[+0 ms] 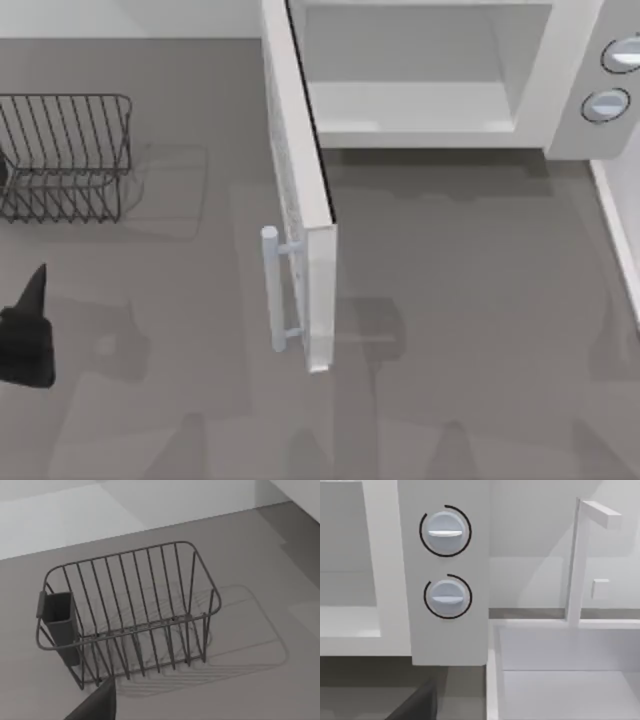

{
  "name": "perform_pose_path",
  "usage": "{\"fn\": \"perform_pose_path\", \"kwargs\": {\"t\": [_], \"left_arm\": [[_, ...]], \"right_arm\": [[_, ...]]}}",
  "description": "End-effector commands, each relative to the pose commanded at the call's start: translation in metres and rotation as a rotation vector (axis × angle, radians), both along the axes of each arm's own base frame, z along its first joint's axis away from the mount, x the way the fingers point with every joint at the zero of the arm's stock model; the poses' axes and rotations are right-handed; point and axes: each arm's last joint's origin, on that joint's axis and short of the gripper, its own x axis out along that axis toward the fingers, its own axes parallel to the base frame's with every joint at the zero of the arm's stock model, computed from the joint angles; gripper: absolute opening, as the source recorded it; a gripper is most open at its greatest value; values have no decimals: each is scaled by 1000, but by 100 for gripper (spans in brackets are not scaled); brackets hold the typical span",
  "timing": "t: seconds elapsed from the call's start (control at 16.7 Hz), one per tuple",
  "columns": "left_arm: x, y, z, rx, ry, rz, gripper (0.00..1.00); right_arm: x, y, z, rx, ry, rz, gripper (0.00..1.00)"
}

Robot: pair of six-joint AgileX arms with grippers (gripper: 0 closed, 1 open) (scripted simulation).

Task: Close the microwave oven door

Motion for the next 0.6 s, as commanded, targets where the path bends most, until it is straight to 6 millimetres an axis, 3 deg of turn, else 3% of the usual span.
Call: {"fn": "perform_pose_path", "kwargs": {"t": [0.3, 0.6], "left_arm": [[29, -16, 59, 174, 265, -239, 100], [85, -44, 115, 323, 500, -538, 100]], "right_arm": [[0, 0, 0, 0, 0, 0, 100], [0, 0, 0, 0, 0, 0, 100]]}}
